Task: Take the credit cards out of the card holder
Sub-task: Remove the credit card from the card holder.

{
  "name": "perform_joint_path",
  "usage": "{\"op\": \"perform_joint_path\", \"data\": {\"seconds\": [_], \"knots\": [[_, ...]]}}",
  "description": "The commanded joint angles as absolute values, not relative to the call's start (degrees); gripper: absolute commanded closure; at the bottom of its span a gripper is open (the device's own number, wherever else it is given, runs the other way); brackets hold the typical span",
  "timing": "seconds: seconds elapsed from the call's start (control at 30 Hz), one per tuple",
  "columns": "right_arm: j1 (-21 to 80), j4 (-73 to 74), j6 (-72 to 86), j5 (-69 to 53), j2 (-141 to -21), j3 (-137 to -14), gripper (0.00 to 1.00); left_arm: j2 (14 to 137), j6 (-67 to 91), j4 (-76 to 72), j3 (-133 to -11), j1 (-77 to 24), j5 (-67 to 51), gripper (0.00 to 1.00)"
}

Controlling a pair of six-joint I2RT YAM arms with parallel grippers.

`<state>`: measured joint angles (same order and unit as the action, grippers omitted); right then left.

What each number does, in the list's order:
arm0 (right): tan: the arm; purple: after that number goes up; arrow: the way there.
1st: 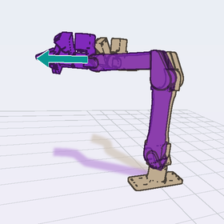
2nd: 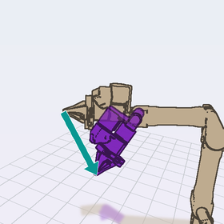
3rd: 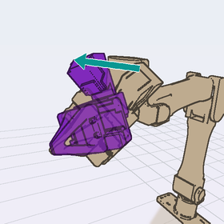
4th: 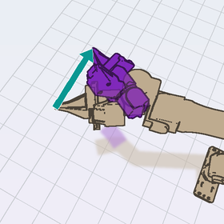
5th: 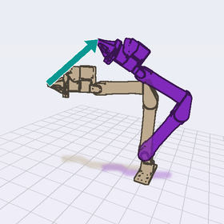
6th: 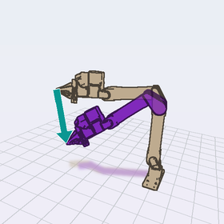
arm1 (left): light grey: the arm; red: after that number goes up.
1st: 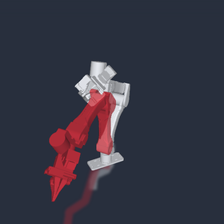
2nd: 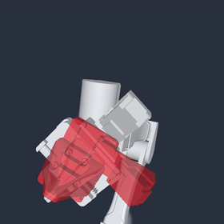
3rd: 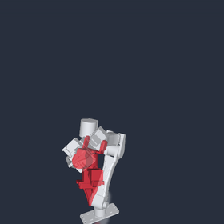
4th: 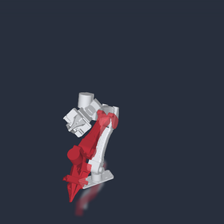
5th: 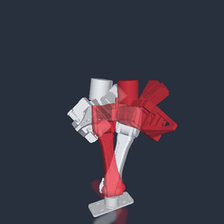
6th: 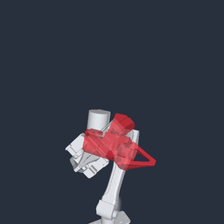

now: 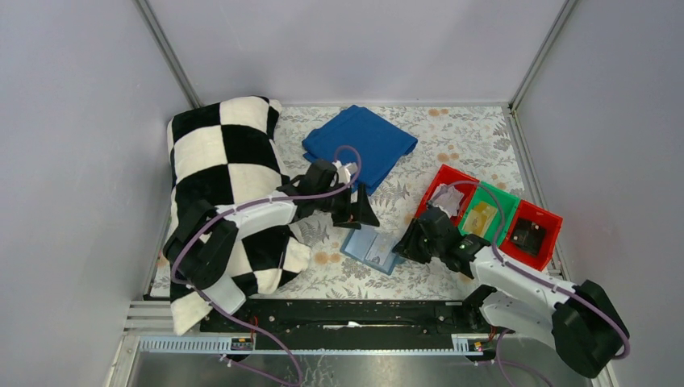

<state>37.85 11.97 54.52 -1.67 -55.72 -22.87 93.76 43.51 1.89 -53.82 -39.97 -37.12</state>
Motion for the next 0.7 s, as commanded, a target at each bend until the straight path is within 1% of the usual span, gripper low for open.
{"op": "perform_joint_path", "data": {"seconds": [0.0,0.2,0.3,0.43,0.67], "knots": [[38.85,3.22,55.19,-6.40,-60.35,-26.08,0.62,88.64,42.21,3.71,-52.61,-37.83,-32.93,0.17],[39.70,1.42,55.23,-6.20,-63.48,-27.47,0.63,86.03,40.38,6.73,-52.57,-36.89,-31.49,0.17],[39.77,1.86,55.64,-5.13,-62.92,-26.82,0.63,86.26,40.49,5.75,-51.92,-36.91,-34.11,0.16],[39.69,1.43,56.26,-4.72,-62.93,-25.55,0.63,89.59,42.30,1.38,-50.94,-37.36,-41.06,0.17],[39.66,-3.15,57.52,-5.00,-65.47,-22.90,0.64,92.46,48.83,-9.29,-46.95,-40.04,-44.73,0.17]]}}
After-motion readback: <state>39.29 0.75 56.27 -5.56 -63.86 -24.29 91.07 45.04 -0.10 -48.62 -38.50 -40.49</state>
